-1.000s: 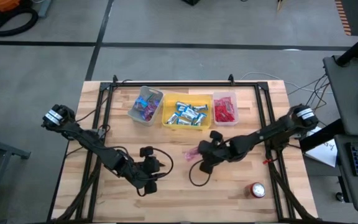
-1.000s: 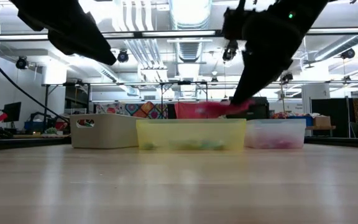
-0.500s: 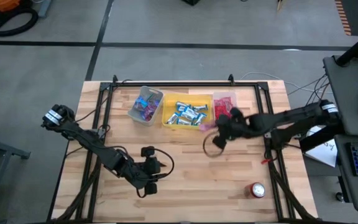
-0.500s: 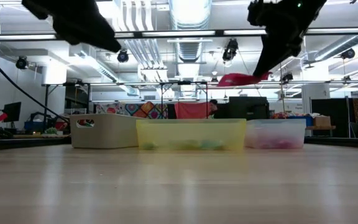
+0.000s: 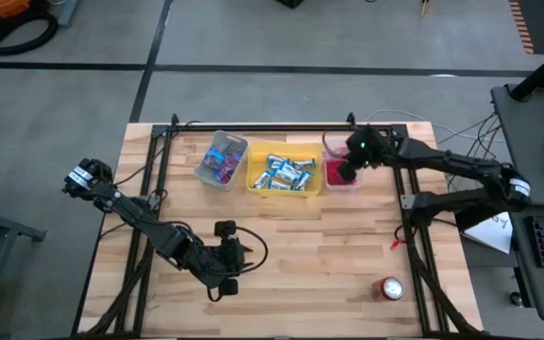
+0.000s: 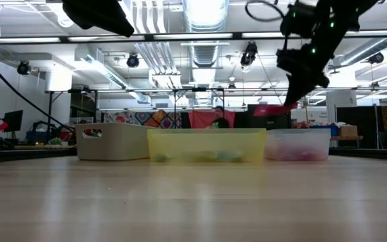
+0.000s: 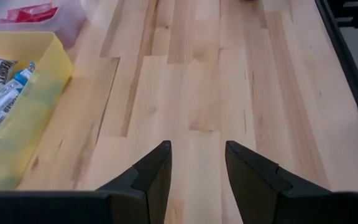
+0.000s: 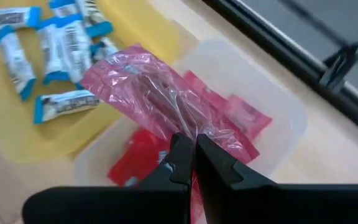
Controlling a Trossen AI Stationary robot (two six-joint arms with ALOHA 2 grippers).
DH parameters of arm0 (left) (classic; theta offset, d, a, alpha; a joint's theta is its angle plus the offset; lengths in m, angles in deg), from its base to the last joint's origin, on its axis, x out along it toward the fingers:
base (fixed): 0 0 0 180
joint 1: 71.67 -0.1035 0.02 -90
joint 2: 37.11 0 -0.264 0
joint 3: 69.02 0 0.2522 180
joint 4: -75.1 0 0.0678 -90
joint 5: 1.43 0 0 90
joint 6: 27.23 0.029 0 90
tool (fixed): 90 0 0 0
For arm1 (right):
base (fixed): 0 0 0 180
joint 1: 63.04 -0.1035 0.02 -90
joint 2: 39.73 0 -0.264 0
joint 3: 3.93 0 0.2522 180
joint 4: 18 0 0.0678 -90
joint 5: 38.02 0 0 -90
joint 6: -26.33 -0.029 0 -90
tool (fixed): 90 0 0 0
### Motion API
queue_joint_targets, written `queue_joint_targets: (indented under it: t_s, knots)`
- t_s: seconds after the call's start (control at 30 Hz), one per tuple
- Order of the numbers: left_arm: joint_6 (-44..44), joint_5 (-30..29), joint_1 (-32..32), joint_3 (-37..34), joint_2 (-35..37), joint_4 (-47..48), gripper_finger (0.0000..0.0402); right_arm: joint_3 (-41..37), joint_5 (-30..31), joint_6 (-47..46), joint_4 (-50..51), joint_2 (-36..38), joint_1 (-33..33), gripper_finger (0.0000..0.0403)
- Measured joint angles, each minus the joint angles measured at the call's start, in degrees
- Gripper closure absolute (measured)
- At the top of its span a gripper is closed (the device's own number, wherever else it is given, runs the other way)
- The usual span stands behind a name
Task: Sort candy
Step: Put the red candy into the transparent bin
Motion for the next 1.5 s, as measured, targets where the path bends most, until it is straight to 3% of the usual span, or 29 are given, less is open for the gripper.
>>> queue_joint_targets:
  t_s: [0.33, 0.53, 0.67, 0.8, 0.93, 1.2, 1.5]
  knots:
    - [0.69, -0.02, 0.00, 0.00, 0.91, 2.15, 0.0267, -2.50, -15.34, 5.14, -4.90, -5.24, 16.46, 0.0394]
    - [0.56, -0.54, 0.39, 4.63, 7.83, 12.15, 0.0267, -2.42, -19.53, 6.16, -5.37, -9.62, 20.80, 0.0394]
    - [4.88, -7.32, 1.27, 6.75, 13.76, 15.45, 0.0267, -2.41, -20.10, 6.91, -5.92, -11.55, 22.11, 0.0394]
    - [8.85, -10.67, 1.39, 3.76, 21.02, 14.04, 0.0267, -2.39, -20.09, 7.91, -6.68, -12.60, 22.44, 0.0394]
    - [11.96, -11.11, 1.30, -4.34, 28.15, 6.57, 0.0267, -2.39, -20.09, 8.47, -6.68, -12.69, 22.44, 0.0394]
    - [20.80, -6.46, -0.13, -20.38, 40.59, -18.93, 0.0267, -2.35, -19.65, 8.37, -9.07, -12.61, 22.82, 0.0394]
    - [20.82, -6.36, -0.79, -26.56, 49.13, -23.23, 0.0267, -2.32, -17.74, 8.88, -11.41, -12.68, 22.81, 0.0394]
